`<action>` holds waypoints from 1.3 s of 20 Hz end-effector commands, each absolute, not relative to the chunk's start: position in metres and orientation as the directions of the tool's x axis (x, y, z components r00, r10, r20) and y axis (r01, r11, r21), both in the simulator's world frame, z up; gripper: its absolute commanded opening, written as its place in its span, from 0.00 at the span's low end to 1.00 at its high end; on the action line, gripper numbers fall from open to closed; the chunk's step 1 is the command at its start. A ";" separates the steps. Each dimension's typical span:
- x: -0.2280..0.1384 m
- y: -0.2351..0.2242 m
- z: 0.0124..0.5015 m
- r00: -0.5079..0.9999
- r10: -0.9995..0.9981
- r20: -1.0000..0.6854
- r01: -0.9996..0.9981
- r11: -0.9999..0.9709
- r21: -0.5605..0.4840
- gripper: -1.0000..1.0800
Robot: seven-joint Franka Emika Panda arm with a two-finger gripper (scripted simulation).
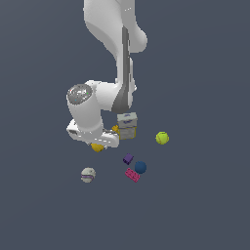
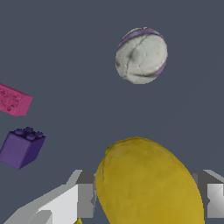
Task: Pick up a designated object from a clutter of objects.
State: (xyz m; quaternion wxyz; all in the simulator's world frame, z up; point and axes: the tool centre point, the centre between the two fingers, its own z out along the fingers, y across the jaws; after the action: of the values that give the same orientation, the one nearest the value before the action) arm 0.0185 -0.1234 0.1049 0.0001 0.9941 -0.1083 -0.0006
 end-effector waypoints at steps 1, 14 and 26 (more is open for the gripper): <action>0.027 -0.127 0.128 0.977 -0.215 0.000 -0.215 -0.977 0.001 0.00; 0.074 -0.146 0.250 0.976 -0.216 0.000 -0.216 -0.976 0.001 0.00; 0.110 -0.160 0.337 0.977 -0.215 0.000 -0.215 -0.977 0.001 0.00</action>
State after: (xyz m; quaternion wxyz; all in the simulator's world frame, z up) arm 0.1058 -0.1582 0.3268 0.0004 0.9941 -0.1081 -0.0001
